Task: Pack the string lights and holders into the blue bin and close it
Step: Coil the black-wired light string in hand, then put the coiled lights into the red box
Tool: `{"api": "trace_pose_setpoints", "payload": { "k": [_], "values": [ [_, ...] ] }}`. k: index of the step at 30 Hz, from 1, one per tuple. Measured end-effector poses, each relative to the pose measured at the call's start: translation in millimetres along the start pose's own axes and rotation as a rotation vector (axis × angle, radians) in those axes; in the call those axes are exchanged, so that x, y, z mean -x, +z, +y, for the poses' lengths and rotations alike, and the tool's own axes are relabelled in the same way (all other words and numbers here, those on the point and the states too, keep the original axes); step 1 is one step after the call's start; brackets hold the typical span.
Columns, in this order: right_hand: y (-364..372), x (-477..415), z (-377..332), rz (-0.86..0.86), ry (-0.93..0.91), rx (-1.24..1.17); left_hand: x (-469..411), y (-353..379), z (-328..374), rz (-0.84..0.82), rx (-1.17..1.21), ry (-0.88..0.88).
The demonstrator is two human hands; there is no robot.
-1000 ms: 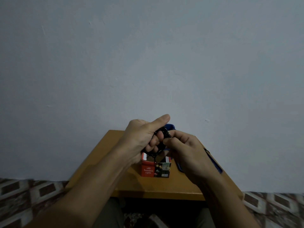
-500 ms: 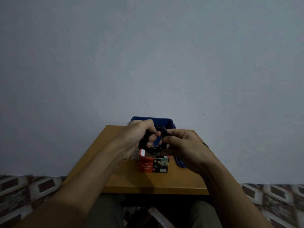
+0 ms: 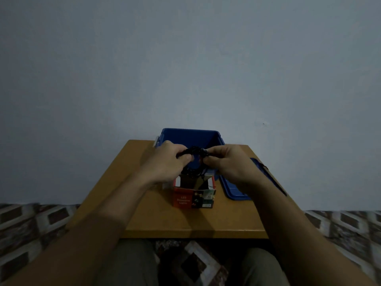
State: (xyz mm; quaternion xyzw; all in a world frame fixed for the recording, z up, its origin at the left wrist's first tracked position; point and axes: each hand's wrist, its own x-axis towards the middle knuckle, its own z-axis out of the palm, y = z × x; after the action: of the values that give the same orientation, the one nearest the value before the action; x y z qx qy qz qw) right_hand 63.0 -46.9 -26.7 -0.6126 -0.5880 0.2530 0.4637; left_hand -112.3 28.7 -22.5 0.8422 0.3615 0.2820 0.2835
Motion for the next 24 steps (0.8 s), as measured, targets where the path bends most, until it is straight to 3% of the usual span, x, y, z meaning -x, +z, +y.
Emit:
{"api": "trace_pose_setpoints", "payload": {
  "k": [11, 16, 20, 24],
  "values": [
    [14, -30, 45, 0.013, -0.004, 0.147, -23, 34, -44, 0.011, -0.002, -0.084],
    [22, -37, 63, 0.056, 0.016, 0.188, -24, 47, -53, 0.138, -0.100, -0.018],
    [26, -37, 69, 0.087, -0.004, 0.333, -22, 54, -58, 0.263, -0.131, -0.021],
    [31, -39, 73, 0.023, -0.017, 0.521, -20, 61, -65, 0.252, -0.267, -0.031]
  ]
}}
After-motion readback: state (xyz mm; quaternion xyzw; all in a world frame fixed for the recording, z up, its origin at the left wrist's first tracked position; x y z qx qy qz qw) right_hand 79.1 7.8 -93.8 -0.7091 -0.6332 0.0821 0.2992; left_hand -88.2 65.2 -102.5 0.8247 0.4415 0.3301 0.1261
